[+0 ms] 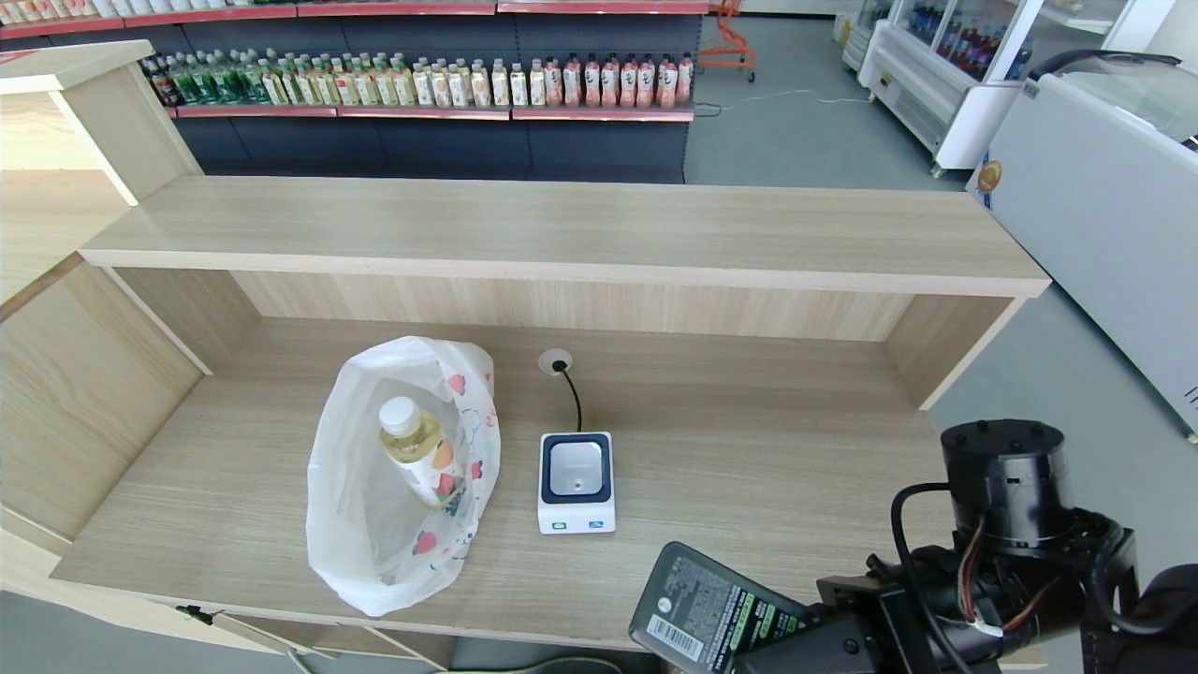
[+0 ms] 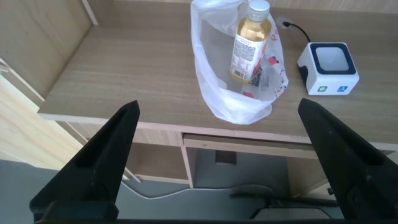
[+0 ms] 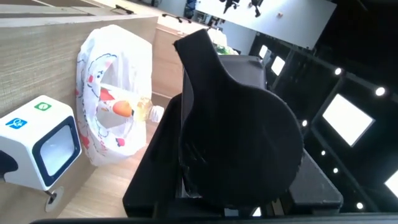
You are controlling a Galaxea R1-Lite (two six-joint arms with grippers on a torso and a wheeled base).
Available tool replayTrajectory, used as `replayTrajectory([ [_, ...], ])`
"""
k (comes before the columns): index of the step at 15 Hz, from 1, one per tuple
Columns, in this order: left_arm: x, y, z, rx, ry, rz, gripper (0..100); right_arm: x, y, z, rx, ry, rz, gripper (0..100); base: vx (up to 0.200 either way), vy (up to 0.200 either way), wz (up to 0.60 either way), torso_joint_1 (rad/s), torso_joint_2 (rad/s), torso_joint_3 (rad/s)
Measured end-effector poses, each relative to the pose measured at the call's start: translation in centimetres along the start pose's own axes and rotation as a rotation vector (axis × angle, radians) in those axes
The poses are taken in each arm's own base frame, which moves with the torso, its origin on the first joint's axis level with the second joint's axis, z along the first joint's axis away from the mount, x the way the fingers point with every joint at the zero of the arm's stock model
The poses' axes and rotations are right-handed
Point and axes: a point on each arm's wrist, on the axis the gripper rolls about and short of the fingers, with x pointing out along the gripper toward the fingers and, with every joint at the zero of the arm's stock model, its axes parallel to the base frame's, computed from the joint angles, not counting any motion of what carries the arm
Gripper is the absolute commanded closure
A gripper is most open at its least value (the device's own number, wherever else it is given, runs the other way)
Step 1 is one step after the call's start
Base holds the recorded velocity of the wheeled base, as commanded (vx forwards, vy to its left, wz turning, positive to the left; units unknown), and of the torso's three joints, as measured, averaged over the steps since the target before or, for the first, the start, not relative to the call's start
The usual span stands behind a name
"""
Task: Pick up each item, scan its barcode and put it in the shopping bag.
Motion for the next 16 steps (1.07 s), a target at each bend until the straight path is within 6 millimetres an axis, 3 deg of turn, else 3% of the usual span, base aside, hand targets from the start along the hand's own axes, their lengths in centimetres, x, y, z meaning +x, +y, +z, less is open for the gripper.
replayTrajectory([
  [7, 0.0, 0.0, 0.0, 0.000, 0.000, 0.000, 0, -0.1, -0.2, -0.1, 0.070, 0.006, 0.000, 100, 0.000, 0.000, 0.00, 0.000, 0.00, 0.000],
  [9, 0.0, 0.0, 0.0, 0.000, 0.000, 0.000, 0, -1.6, -1.1, -0.6, 0.241, 0.072, 0.020, 100, 0.000, 0.000, 0.00, 0.000, 0.00, 0.000],
  [12, 0.0, 0.0, 0.0, 0.000, 0.000, 0.000, 0, -6.6, -1.7, -0.9, 0.506, 0.285, 0.092, 100, 0.000, 0.000, 0.00, 0.000, 0.00, 0.000],
  [16, 0.0, 0.0, 0.0, 0.000, 0.000, 0.000, 0, -9.9, -3.3, -0.3, 1.096, 0.471, 0.044, 100, 0.000, 0.000, 0.00, 0.000, 0.00, 0.000],
])
